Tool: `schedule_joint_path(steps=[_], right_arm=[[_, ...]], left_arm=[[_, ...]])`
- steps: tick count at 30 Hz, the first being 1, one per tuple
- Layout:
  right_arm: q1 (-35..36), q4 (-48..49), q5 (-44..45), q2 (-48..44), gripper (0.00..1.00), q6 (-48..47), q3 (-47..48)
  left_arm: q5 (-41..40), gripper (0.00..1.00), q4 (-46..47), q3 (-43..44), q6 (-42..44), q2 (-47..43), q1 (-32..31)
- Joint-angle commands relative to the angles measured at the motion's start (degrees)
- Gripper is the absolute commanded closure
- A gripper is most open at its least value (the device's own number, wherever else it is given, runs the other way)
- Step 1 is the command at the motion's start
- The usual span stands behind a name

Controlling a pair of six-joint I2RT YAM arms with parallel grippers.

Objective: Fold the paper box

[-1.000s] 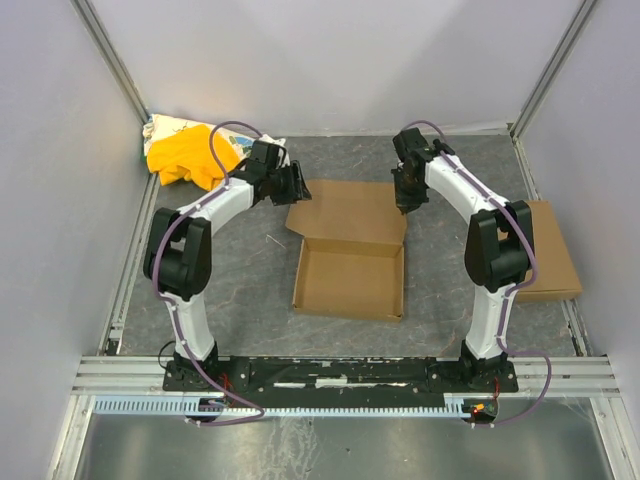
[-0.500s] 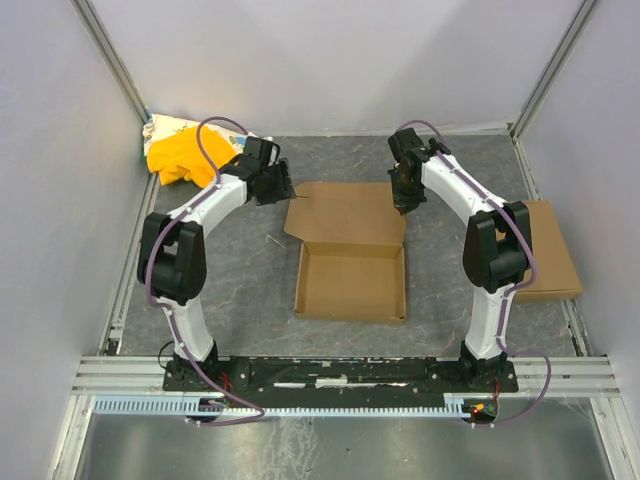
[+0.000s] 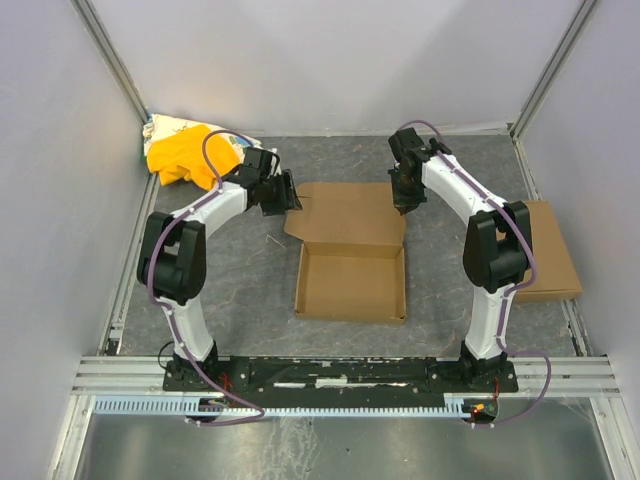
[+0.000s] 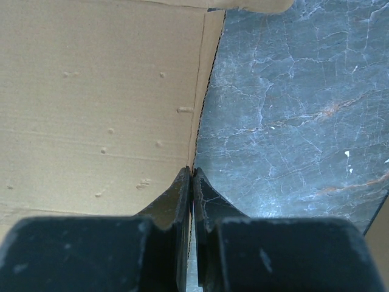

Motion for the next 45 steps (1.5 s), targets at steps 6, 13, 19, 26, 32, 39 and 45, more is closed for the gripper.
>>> schedule_joint_path(steps=[6,13,19,26,32,39,45], right_arm=[[0.06,0.89,-1.25,-1.69,0.9,-0.19,0.51],[0.06,1.09,-1.42,-1.45,0.9,-0.07,0.46],[0.07,1.14,-1.01,-1.26,0.9,-0.09,0.36],[0.07,1.29,-1.55,-1.33,0.9,0.02,0.05],[0.02,1.62,-2.03,-1.69,0.9,-0.08,-0.51],[0.15,1.76,-2.14,-1.69,0.9,0.11,-0.72],[0.24,1.78,-2.3,-1.52,0.9,0.28,-0.85]], left_arm=[[5.04,0.41,5.28,0.38,-2.85,-0.96,-1.0],[1.98,0.41,3.04,1.44,-1.54,-1.44,-1.52],[-10.88,0.4,-2.93,1.66,0.76,-2.78,-1.33],[-7.25,0.4,-1.11,0.61,0.41,-2.0,-1.35],[2.12,0.41,5.03,-0.97,-2.39,-2.11,-1.67],[2.08,0.42,4.84,-0.23,-2.4,-2.15,-3.22],[1.52,0.43,3.7,2.97,-2.06,-2.29,-5.47]])
